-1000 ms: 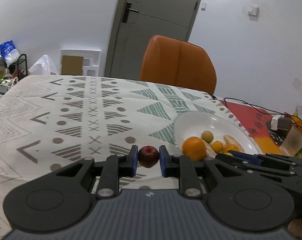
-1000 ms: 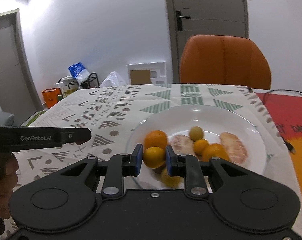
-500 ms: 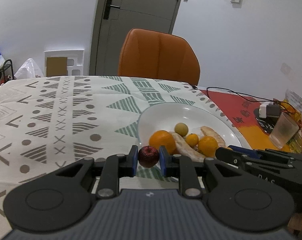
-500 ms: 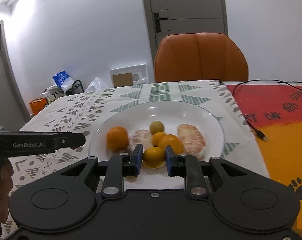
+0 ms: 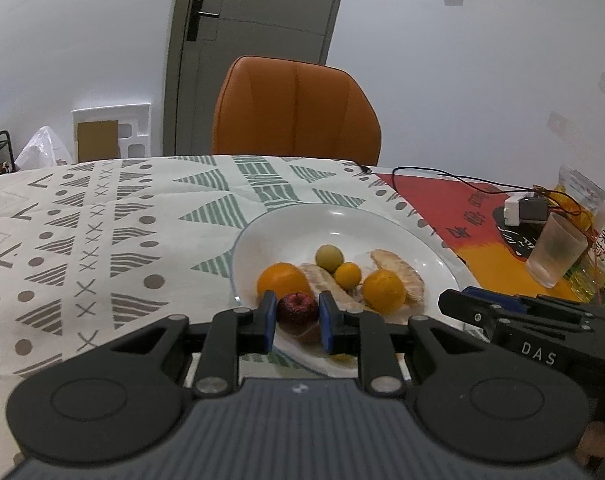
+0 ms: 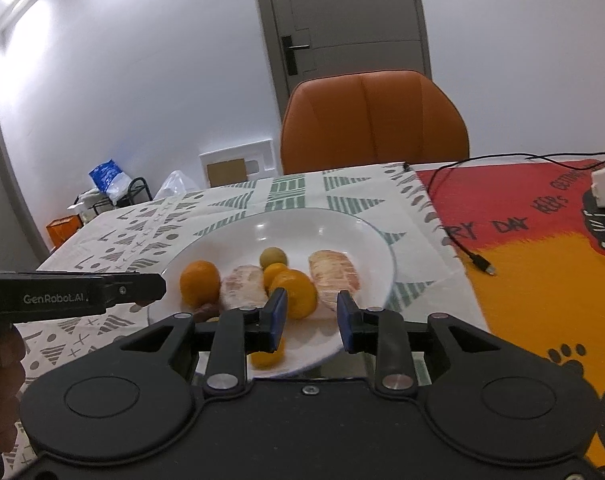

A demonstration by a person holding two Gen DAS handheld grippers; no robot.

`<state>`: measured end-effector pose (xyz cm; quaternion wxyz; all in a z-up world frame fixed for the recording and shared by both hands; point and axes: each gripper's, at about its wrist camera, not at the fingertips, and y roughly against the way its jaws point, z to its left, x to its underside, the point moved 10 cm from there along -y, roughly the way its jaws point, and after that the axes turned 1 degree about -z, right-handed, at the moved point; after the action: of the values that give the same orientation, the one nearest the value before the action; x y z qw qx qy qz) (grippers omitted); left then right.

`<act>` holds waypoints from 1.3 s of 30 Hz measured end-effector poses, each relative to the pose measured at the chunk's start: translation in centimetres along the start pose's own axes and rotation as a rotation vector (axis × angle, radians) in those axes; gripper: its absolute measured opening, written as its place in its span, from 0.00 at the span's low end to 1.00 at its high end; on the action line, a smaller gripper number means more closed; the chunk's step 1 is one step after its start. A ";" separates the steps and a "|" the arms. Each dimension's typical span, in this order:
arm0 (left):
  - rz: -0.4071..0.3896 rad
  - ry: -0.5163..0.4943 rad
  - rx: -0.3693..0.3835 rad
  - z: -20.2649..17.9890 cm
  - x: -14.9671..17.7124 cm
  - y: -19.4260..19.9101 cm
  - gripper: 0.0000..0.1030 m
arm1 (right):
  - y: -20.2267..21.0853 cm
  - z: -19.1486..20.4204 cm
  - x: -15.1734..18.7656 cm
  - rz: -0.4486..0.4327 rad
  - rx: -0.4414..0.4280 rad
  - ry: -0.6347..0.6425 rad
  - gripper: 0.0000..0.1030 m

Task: Organize fruits
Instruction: 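Carry the red fruit and tangerine over the white bowl, then open both tools to release the fruits into the bowl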

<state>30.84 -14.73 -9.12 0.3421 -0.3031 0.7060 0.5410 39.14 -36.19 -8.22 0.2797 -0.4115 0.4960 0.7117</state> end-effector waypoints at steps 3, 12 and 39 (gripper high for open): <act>0.000 -0.008 0.006 -0.6 -0.1 -0.1 0.20 | 0.4 -0.5 0.0 -0.006 0.004 -0.007 0.28; 0.000 -0.021 0.034 -2.1 -0.2 0.1 0.20 | 0.8 -1.0 0.1 -0.010 0.008 -0.014 0.28; -0.028 0.032 -0.070 2.4 0.0 4.1 0.36 | 2.0 2.9 0.2 -0.009 -0.053 0.013 0.29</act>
<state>27.92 -11.46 -7.26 0.3275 -0.3334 0.6877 0.5555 36.59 -34.20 -6.95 0.2688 -0.4257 0.4767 0.7207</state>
